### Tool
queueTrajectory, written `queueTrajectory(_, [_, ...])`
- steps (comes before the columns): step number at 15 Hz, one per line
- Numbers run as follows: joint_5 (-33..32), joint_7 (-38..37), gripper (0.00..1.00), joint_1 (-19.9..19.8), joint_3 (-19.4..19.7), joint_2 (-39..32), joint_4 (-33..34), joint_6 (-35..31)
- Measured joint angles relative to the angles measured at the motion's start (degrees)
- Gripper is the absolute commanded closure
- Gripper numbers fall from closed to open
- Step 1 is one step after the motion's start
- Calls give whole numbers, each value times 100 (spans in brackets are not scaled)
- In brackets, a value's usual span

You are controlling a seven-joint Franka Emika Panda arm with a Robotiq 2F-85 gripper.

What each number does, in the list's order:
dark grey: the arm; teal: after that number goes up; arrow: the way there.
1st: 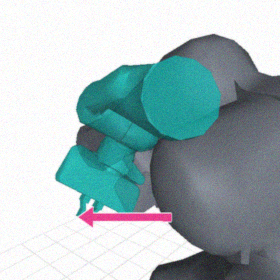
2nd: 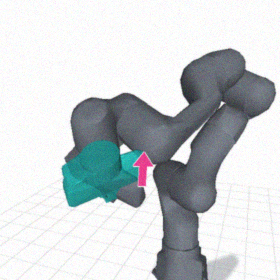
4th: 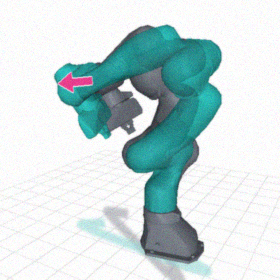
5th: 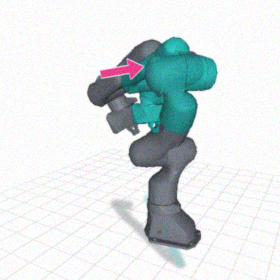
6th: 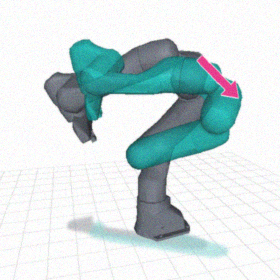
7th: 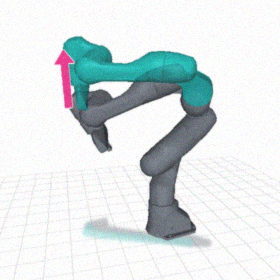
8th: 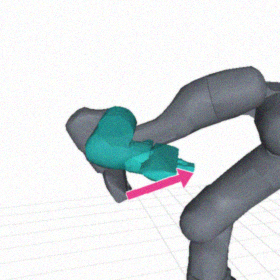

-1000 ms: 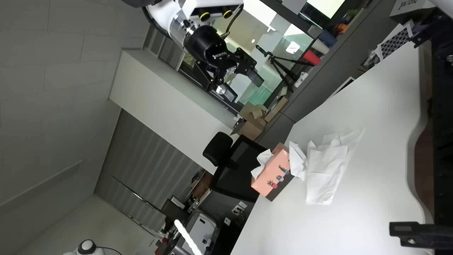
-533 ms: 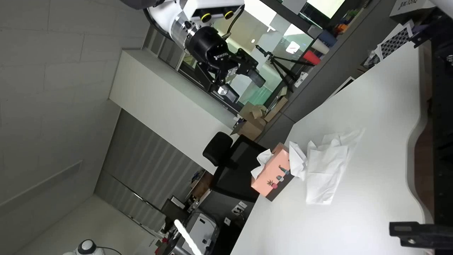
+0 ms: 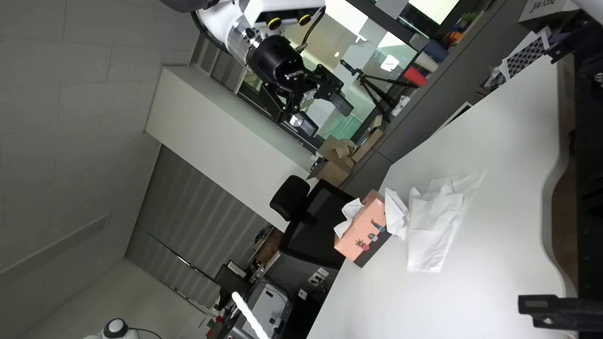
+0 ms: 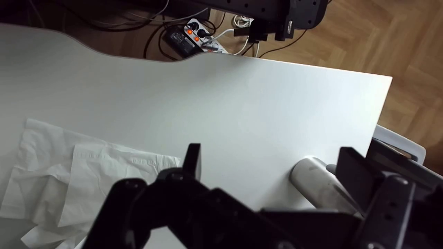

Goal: Remove one square of tissue from the box

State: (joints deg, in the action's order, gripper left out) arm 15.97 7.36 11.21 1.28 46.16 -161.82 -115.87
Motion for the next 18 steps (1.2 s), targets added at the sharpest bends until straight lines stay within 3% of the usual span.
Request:
queueTrajectory(8, [-179, 715, 0, -405, 238, -797, 363, -1191])
queueTrajectory(14, [-852, 1815, 0, -511, 609, -2279, 1267, -1752])
queueTrajectory(18, [-1381, 2256, 0, -661, 633, -3372, 2122, -1860])
